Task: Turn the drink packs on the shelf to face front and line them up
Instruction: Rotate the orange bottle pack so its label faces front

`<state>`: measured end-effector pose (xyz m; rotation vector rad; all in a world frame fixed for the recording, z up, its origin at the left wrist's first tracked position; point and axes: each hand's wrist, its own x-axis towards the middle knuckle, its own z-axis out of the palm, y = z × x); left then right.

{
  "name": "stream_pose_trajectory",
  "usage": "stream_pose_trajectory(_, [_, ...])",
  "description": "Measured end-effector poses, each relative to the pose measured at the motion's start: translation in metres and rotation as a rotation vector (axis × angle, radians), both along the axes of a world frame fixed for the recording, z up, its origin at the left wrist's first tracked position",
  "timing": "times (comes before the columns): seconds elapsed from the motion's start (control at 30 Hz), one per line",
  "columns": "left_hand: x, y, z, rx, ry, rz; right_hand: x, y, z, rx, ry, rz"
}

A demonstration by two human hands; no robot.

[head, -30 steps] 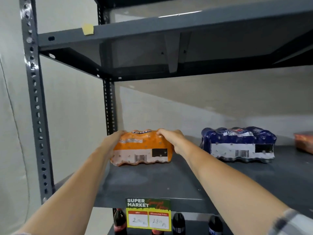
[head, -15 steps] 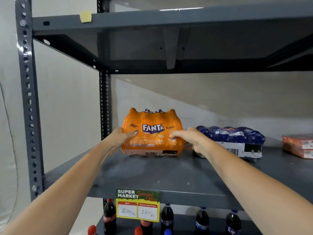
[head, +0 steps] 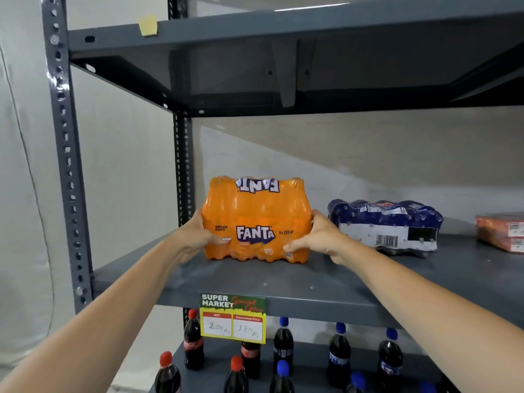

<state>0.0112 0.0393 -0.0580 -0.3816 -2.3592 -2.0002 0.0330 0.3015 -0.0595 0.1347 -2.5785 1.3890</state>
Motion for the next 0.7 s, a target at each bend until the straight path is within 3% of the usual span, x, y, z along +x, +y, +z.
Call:
stream_pose_trajectory(0.1, [0.014,0.016,0.003,0.066,0.069,0.227,0.009,-0.003,0.009,-0.048,0.074,-0.008])
stream_pose_trajectory(0.17, [0.027,0.034,0.004,0.242,0.129,0.337,0.006,-0.001,0.020,-0.234,0.131,-0.056])
stream_pose_trajectory(0.23, [0.040,0.054,0.004,0.396,0.154,0.324,0.000,-0.001,0.025,-0.442,0.113,-0.073])
stream_pose_trajectory(0.3, [0.045,0.073,0.006,0.389,0.136,0.298,-0.004,-0.004,0.024,-0.542,0.005,-0.032])
stream_pose_trajectory(0.37, [0.045,0.085,0.010,0.312,0.130,0.352,-0.001,-0.007,0.021,-0.529,-0.062,0.033])
stream_pose_trajectory(0.5, [0.033,0.082,0.022,0.342,0.063,0.437,0.004,-0.007,0.021,-0.420,-0.016,0.004])
stream_pose_trajectory(0.6, [0.000,0.066,0.025,0.486,-0.100,0.341,0.007,-0.005,0.013,-0.377,0.063,-0.013])
stream_pose_trajectory(0.7, [0.020,0.078,0.034,0.492,-0.096,0.223,0.012,-0.012,0.006,-0.285,0.155,-0.059])
